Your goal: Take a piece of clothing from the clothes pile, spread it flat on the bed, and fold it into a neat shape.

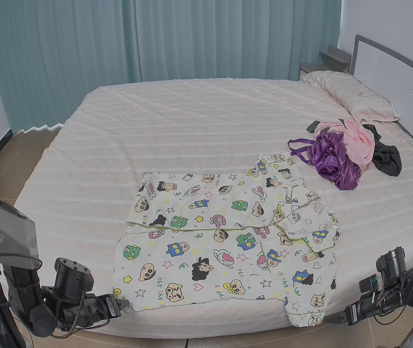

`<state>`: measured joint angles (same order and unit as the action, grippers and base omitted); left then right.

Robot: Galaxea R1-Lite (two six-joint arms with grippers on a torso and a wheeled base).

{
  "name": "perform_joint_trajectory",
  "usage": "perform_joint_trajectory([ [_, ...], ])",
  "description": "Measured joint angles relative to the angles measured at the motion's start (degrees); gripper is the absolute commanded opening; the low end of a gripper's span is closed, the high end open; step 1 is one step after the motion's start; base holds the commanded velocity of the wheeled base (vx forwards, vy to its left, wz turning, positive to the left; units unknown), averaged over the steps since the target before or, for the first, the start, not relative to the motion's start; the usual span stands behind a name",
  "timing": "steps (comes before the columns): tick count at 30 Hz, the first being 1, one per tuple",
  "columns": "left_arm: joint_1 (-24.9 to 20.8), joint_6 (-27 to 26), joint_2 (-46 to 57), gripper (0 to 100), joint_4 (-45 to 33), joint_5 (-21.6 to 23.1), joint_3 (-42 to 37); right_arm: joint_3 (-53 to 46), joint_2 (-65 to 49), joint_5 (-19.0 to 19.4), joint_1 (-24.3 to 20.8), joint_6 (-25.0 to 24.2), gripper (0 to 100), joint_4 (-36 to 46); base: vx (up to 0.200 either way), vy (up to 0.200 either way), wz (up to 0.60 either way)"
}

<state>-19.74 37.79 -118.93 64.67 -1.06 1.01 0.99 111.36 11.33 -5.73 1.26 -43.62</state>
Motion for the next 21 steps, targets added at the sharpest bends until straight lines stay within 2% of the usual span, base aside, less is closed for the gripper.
perform_joint_trajectory([
  [13,3.5,0.6,2.5,100,6.4,0.4,0.1,0.1,-5.3,0.2,-0.3,-3.7,100,-0.2,0.000,0.000,0.00],
  [21,4.6,4.5,3.3,100,10.2,-0.1,1.1,0.2,-5.8,0.2,-0.4,-3.8,100,-0.3,0.000,0.000,0.00],
])
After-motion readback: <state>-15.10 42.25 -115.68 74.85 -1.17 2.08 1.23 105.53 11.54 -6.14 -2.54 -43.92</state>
